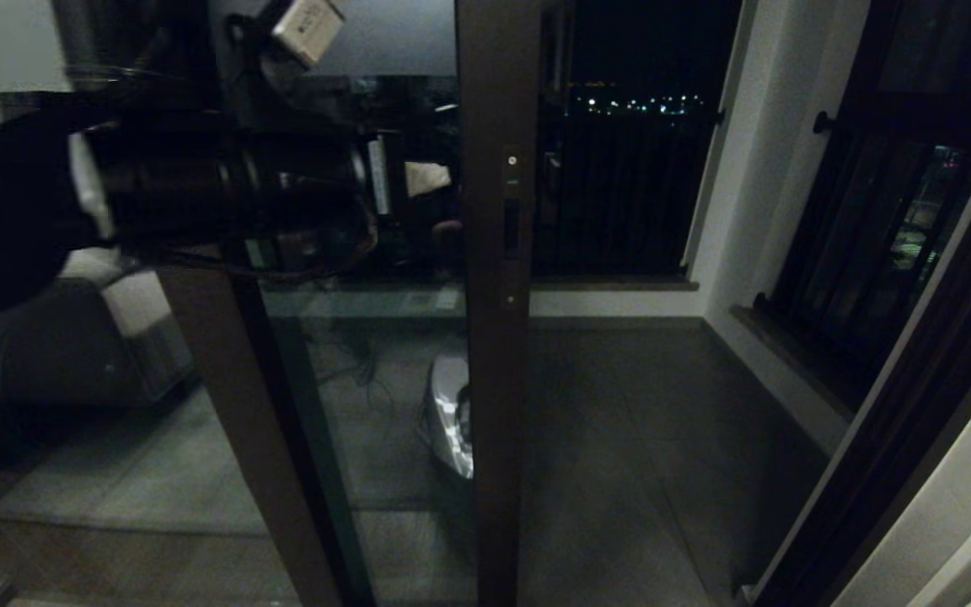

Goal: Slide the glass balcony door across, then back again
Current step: Open the slid door

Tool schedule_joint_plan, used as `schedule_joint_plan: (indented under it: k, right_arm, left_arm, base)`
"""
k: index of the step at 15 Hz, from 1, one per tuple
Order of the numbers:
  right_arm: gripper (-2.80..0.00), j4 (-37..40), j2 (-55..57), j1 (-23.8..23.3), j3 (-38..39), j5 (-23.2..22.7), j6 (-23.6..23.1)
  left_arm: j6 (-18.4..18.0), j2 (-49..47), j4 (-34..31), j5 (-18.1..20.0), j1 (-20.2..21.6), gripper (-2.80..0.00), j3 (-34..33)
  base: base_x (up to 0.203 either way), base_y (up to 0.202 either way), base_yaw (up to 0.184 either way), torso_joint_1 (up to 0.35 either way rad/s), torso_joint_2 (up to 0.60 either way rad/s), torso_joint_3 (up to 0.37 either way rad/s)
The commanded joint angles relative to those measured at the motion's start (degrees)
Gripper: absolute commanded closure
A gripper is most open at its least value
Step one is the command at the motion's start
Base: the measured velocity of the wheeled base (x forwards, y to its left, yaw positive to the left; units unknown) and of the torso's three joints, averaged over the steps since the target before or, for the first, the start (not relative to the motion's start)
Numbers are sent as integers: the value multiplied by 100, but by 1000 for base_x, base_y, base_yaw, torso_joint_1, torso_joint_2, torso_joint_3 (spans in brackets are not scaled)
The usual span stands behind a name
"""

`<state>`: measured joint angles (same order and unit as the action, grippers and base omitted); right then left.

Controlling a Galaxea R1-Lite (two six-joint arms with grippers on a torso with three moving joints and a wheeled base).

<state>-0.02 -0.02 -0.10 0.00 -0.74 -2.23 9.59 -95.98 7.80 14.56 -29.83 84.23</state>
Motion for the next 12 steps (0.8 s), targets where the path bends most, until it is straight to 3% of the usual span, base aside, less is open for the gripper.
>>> schedule_joint_plan:
  k: [1,3,7,12]
  right_arm:
    - [0,2,11,1,0,-5,-5]
    - [0,2,11,1,0,-5,-5]
    - [0,2,11,1,0,-5,1]
    - [0,2,11,1,0,-5,-3]
  left_arm:
    - [14,-1115,46,-12,-161,0,738]
    - [11,-1564,60,-43,-283,0,1173]
    - [17,-2381,72,-450,-594,0,2216]
    - [-8,-2741,72,-529,-837,0,2501]
  base:
    - [0,0,0,0,0,0]
    - [0,0,0,0,0,0]
    - [0,0,0,0,0,0]
    - [0,0,0,0,0,0]
